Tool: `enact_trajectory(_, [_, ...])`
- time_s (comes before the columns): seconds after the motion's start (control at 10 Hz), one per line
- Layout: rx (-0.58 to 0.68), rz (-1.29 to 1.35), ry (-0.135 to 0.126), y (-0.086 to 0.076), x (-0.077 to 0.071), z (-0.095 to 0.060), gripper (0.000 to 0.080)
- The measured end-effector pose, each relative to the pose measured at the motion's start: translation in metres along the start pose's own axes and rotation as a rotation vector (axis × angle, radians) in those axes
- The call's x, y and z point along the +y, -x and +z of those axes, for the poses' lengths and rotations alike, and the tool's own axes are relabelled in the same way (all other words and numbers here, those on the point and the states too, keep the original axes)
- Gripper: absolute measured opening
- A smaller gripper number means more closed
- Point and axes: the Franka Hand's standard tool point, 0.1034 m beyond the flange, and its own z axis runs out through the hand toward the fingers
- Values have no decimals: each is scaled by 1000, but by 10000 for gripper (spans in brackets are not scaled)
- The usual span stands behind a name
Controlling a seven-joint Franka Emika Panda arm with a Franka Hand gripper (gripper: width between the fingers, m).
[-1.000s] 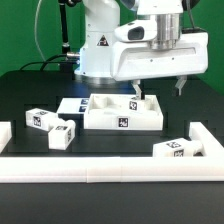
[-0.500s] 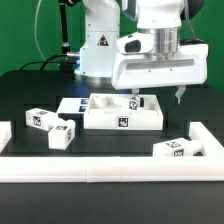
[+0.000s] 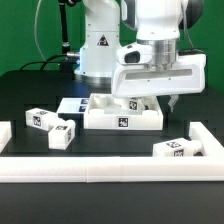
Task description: Assemble one leg
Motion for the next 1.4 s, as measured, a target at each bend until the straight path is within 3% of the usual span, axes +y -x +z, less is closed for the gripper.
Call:
enact_trajectory(0.1, [-3, -6, 0, -2, -3, -5, 209])
enact_trajectory(0.2, [2, -5, -1, -3, -3, -8, 81])
enact_trajectory(0.7, [0, -11, -1, -3, -2, -8, 52])
enact_trajectory(1.0, [10, 36, -7, -31, 6, -8, 52])
enact_trajectory(1.2, [43, 25, -15, -59, 3, -9, 53])
enact_trajectory(1.4, [40, 25, -15, -56, 3, -9, 54])
